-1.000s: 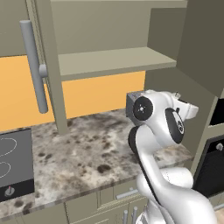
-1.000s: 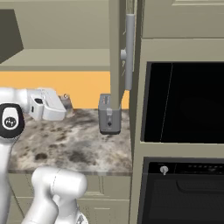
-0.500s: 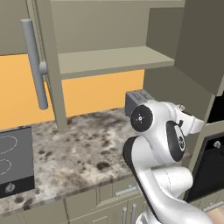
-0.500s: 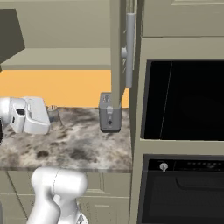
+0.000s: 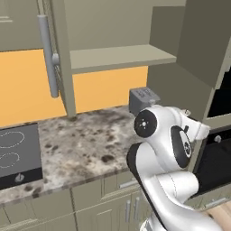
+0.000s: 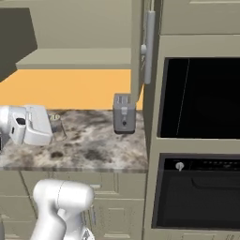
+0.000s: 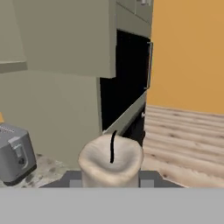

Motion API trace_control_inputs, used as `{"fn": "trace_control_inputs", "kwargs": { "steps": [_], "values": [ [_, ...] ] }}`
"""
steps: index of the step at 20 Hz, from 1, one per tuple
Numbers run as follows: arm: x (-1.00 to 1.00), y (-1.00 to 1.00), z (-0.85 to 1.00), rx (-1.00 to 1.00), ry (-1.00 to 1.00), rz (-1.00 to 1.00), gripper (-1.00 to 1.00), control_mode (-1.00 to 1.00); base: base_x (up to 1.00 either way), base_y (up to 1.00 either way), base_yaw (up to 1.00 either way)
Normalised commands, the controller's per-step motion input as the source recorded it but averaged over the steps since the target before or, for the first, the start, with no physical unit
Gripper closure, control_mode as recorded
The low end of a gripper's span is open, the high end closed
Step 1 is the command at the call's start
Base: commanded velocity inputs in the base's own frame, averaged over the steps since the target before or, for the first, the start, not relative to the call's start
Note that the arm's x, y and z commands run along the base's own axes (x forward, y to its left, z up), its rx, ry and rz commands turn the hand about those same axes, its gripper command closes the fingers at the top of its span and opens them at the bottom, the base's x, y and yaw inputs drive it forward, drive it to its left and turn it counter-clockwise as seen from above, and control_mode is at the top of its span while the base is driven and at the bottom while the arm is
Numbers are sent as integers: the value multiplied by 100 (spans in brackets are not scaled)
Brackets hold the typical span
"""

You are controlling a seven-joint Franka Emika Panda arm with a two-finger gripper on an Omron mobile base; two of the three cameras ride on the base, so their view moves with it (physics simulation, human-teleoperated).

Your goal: Get the candle and the beer from the cabinet and move them to the dining counter.

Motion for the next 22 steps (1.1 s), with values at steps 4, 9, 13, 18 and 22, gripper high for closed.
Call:
{"fn": "trace_control_inputs", "kwargs": {
  "steps": [4, 9, 13, 18, 22],
  "values": [
    [0, 0, 0, 0, 0, 0, 100, 100, -87, 24, 0],
    [0, 0, 0, 0, 0, 0, 100, 100, -76, 60, 2],
    [0, 0, 0, 0, 0, 0, 100, 100, -45, 95, 8],
    [0, 0, 0, 0, 0, 0, 100, 100, -17, 100, 13],
    [0, 0, 0, 0, 0, 0, 100, 100, -1, 100, 21]
  ]
}}
